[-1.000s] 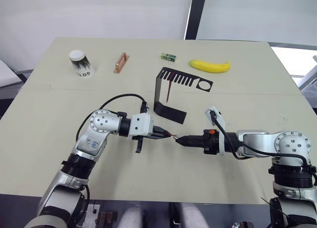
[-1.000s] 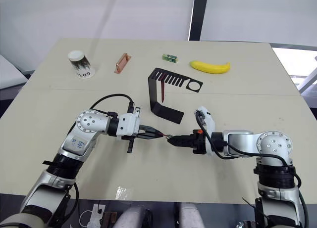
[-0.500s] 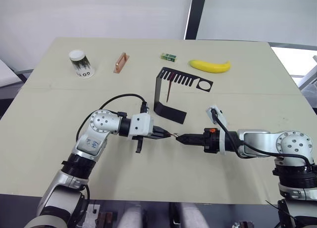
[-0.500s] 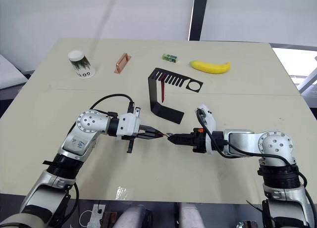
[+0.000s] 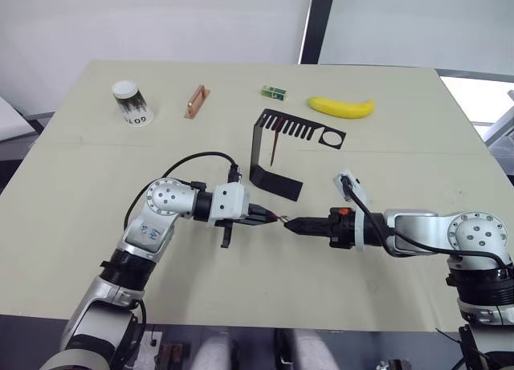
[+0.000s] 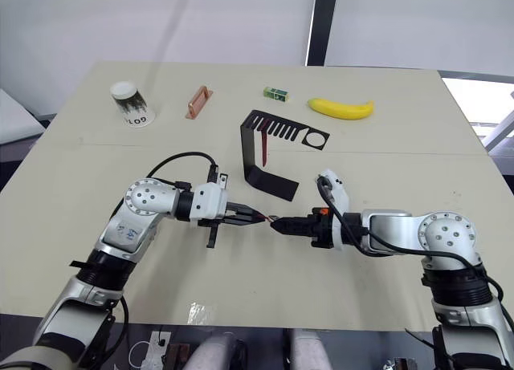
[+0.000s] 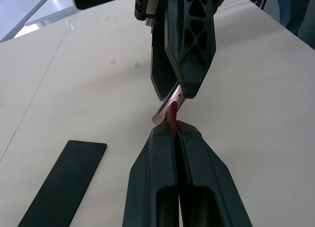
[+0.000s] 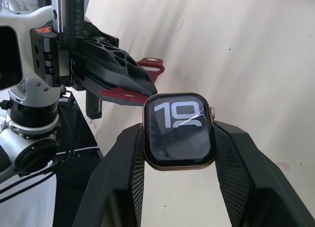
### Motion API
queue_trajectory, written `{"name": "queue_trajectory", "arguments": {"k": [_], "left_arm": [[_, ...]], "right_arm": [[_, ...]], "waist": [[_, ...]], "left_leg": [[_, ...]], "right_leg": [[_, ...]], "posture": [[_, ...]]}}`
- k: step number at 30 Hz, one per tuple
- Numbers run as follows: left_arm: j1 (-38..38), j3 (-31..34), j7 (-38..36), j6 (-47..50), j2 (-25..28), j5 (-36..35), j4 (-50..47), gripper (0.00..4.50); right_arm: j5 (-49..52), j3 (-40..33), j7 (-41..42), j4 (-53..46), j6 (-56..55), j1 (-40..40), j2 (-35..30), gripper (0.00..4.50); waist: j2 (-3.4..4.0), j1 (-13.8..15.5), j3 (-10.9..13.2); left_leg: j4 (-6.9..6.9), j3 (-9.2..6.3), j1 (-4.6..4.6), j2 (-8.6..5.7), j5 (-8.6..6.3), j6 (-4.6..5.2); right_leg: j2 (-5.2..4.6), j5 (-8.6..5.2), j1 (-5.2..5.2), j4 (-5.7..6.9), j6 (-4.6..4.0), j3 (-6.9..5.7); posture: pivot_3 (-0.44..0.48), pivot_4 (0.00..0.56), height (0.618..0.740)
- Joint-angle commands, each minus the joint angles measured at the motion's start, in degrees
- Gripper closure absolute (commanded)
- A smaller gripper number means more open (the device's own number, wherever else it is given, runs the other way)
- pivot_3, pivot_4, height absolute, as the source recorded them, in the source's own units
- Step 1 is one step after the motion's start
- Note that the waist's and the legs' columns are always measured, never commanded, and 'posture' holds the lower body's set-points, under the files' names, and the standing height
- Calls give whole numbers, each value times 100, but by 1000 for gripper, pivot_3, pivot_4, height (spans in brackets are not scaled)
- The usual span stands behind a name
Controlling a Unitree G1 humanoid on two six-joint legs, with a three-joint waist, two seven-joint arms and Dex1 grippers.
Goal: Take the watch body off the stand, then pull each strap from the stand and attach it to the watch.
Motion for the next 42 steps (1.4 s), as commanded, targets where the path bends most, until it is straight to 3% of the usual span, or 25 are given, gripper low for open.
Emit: {"name": "queue_trajectory", "arguments": {"k": [1, 42], "left_arm": [[-49, -23, 36, -18, -59, -32, -66, 4500], [-200, -112, 211, 71, -404, 162, 68, 4500]], "right_arm": [[323, 25, -43, -217, -155, -66, -86, 2993], [369, 456, -117, -557, -551, -211, -319, 2993]], "waist": [[0, 1, 0], [0, 4, 0]], "left_leg": [[0, 0, 0, 0, 0, 0], [0, -2, -3, 1, 0, 2]], "right_leg": [[0, 0, 0, 0, 0, 0], [0, 0, 0, -4, 1, -2]], "posture": [[0, 150, 740], [0, 150, 740]]}}
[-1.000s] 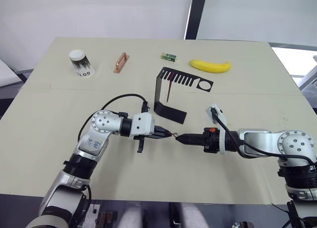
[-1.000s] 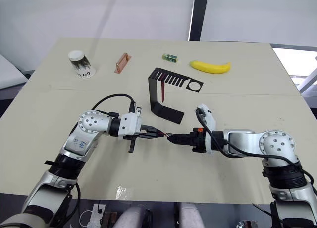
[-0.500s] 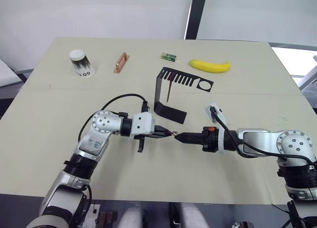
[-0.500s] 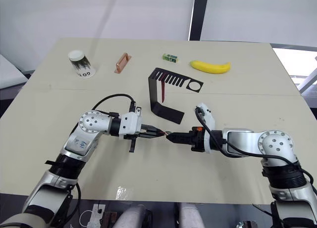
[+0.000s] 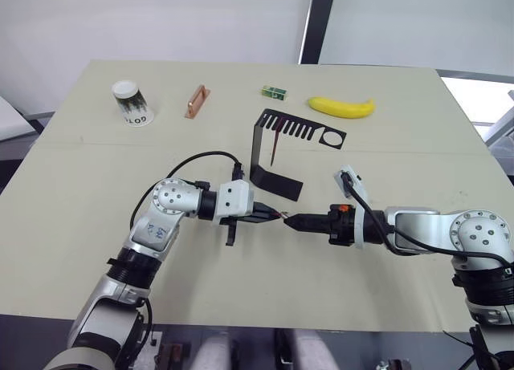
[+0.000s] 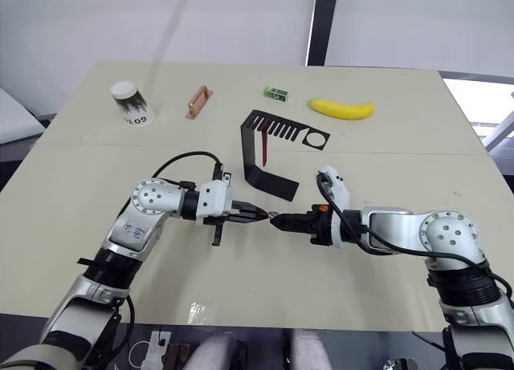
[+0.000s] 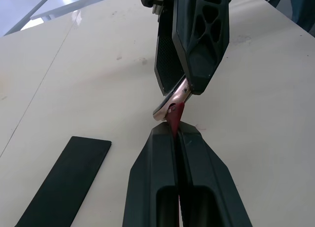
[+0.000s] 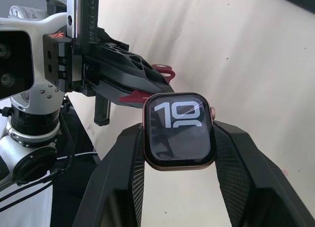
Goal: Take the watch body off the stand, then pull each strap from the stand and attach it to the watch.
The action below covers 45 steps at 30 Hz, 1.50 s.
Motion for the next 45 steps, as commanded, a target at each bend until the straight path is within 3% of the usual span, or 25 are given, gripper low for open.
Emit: {"name": "queue_trajectory", "arguments": {"k": [1, 45], "left_arm": [[-128, -99, 76, -1, -156, -40, -137, 4500], [-251, -179, 147, 217, -359, 171, -69, 4500]], "right_arm": [[38, 49, 123, -400, 7, -158, 38, 2993], [-382, 99, 324, -798, 81, -292, 120, 2993]], "waist": [[0, 0, 0], [0, 3, 0]], "left_leg": [[0, 0, 0, 0, 0, 0], [0, 0, 0, 0, 0, 0]], "right_leg": [[0, 0, 0, 0, 0, 0], [0, 0, 0, -1, 0, -1]], "posture": [[0, 150, 740], [0, 150, 740]]}}
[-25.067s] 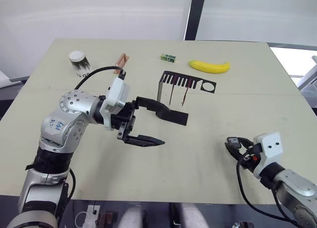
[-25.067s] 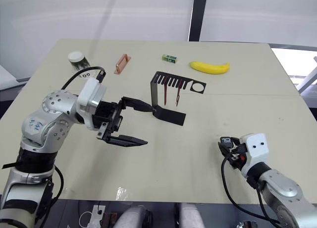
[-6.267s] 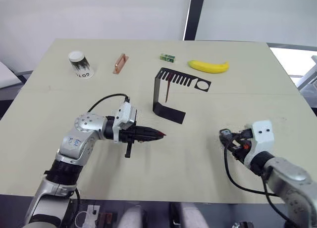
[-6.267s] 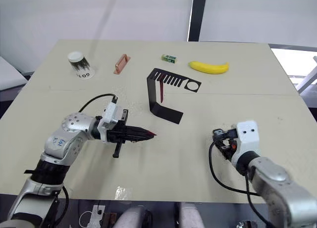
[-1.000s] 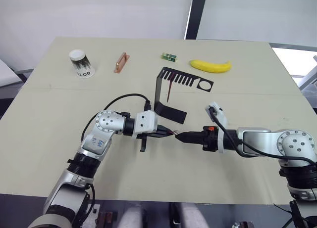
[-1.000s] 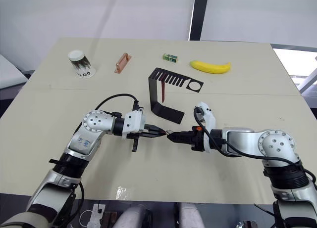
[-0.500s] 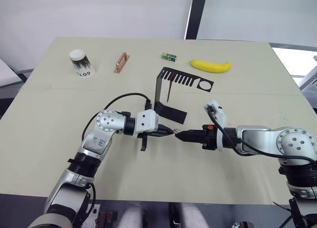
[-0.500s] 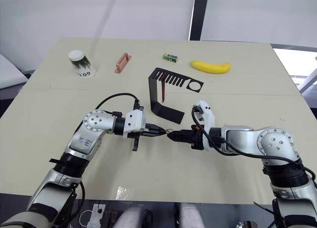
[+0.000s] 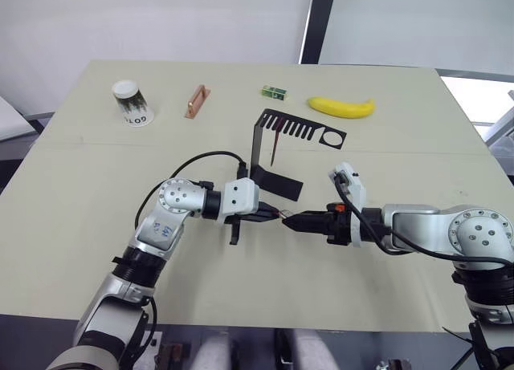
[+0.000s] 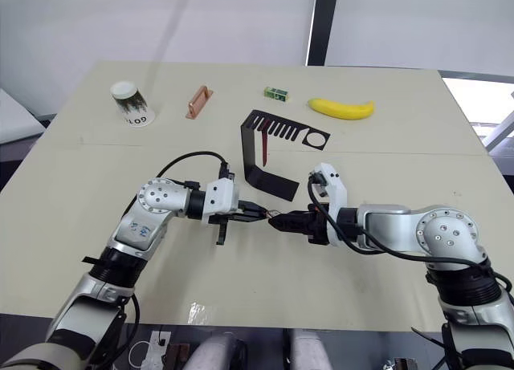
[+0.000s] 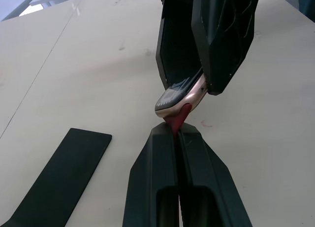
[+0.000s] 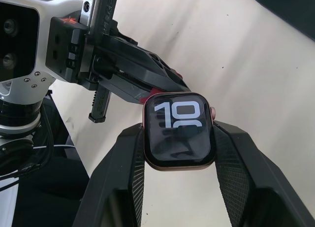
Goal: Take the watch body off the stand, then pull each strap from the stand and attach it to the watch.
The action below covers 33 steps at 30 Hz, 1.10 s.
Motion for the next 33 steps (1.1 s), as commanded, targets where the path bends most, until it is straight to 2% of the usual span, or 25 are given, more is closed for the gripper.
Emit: {"name": "queue_trajectory", "arguments": {"k": [1, 18, 19, 20, 22, 27, 31, 33], "left_arm": [[-178, -145, 37, -81, -193, -80, -120, 4500], [-49, 13, -98, 159, -1, -277, -481, 4500], [-4, 69, -242, 370, 115, -438, -641, 3870], [58, 106, -426, 525, 272, -586, -825, 3592], [168, 189, -572, 791, 564, -711, -1146, 2657], [267, 470, -763, 1421, 1225, -1112, -1656, 41], [56, 789, -933, 2246, 1525, -1806, -1737, 41], [-104, 854, -878, 2456, 1543, -1924, -1581, 41]], "right_arm": [[171, 72, 259, -357, 15, -137, 114, 2993], [-506, -106, 503, -182, -3, -61, 145, 2993], [-632, -141, 636, -262, -15, -72, 115, 2993], [-747, -176, 750, -349, -25, -78, 83, 2993], [-1072, -220, 1090, -619, -43, -74, -46, 2993], [-1996, -237, 2056, -1257, -275, -6, -412, 2993], [-3364, -3, 3257, -2009, -1000, 197, -962, 2993], [-3788, -7, 3706, -2223, -1321, 408, -1126, 2993]], "waist": [[0, -1, 0], [0, -2, 0], [0, -2, 0], [0, -7, 0], [0, -17, 1], [1, -2, 1], [2, 12, 2], [2, 31, 2]], "left_leg": [[0, 0, 0, 0, 0, 0], [0, 0, 0, 0, 0, 0], [0, 0, 0, 0, 0, 0], [0, 0, 0, 0, 0, 0], [-2, 0, -1, 2, 0, 0], [-2, -3, -1, 2, 0, 1], [-2, -6, -2, 2, -2, 3], [-2, -13, -8, 2, -2, 3]], "right_leg": [[0, 0, 0, 0, 0, 0], [0, 0, 0, 0, 0, 0], [0, 0, 0, 0, 0, 0], [0, 0, 0, 1, 0, 0], [2, 0, -1, -1, 0, 0], [0, 0, 2, -5, 0, -1], [2, 0, 1, -26, 0, -4], [2, 0, 2, -40, 0, -8]], "posture": [[0, 150, 740], [0, 150, 740], [0, 150, 740], [0, 150, 740], [0, 150, 740], [0, 150, 740], [0, 150, 740], [0, 150, 740]]}}
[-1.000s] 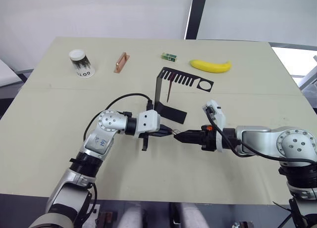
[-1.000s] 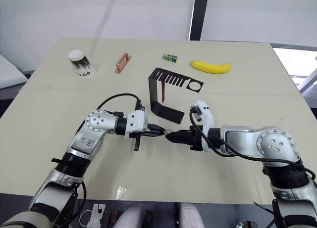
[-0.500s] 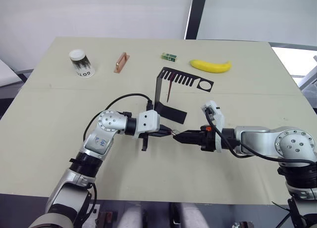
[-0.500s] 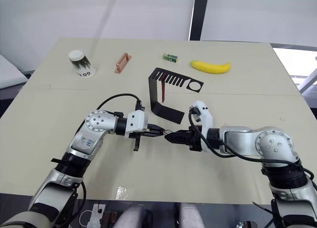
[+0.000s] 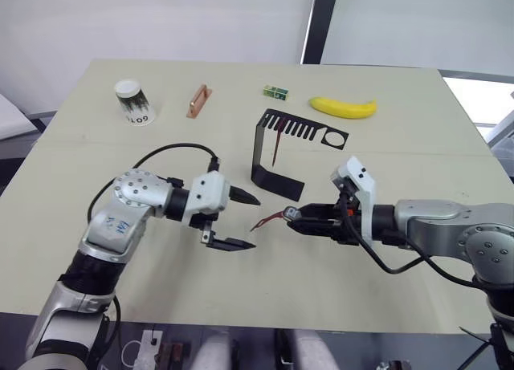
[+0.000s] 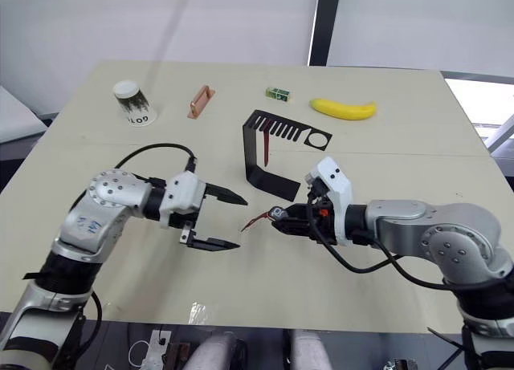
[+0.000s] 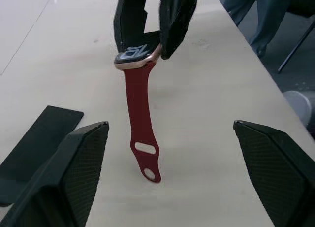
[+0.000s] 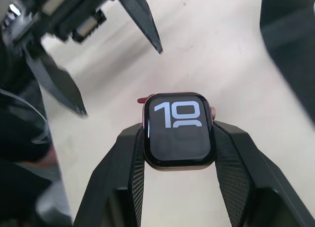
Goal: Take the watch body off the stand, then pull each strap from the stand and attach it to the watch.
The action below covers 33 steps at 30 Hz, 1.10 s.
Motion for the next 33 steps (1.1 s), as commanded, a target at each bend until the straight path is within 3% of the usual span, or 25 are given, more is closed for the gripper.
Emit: {"name": "queue_trajectory", "arguments": {"k": [1, 10, 20, 26, 33], "left_arm": [[-326, 256, 8, 407, 37, -393, 4, 41], [-480, 287, -566, 620, 194, -883, 262, 41], [-428, 216, -440, 447, 78, -788, 110, 41], [-167, 5, 140, -697, -119, 42, -1, 41], [69, -85, 751, -856, -301, 400, -213, 41]], "right_arm": [[-714, -33, 874, -512, -613, 278, -199, 2993], [-2779, 136, 1991, -720, -2232, 929, -482, 2993], [-3165, 28, 2172, -601, -2218, 1045, -318, 2993], [-1978, -395, 1523, -444, -578, 777, 136, 2993], [-25, -1126, -49, 338, 1666, 160, 1085, 2993]], "waist": [[0, 13, 0], [0, -23, 0], [0, -12, 0], [0, -13, 0], [0, -10, 0]], "left_leg": [[0, -2, -3, 0, 0, 0], [5, -3, -11, -1, 1, -2], [16, -4, -12, -1, 2, -2], [24, -3, -12, -2, 1, -2], [34, -4, -14, -2, 1, -3]], "right_leg": [[0, 2, 0, 0, 3, 0], [5, 6, -4, 5, 10, -1], [4, 6, -4, 10, 9, -1], [3, 6, -4, 20, 9, 0], [2, 6, -5, 40, 9, 0]], "posture": [[0, 150, 740], [0, 150, 740], [0, 150, 740], [0, 150, 740], [0, 150, 740]]}}
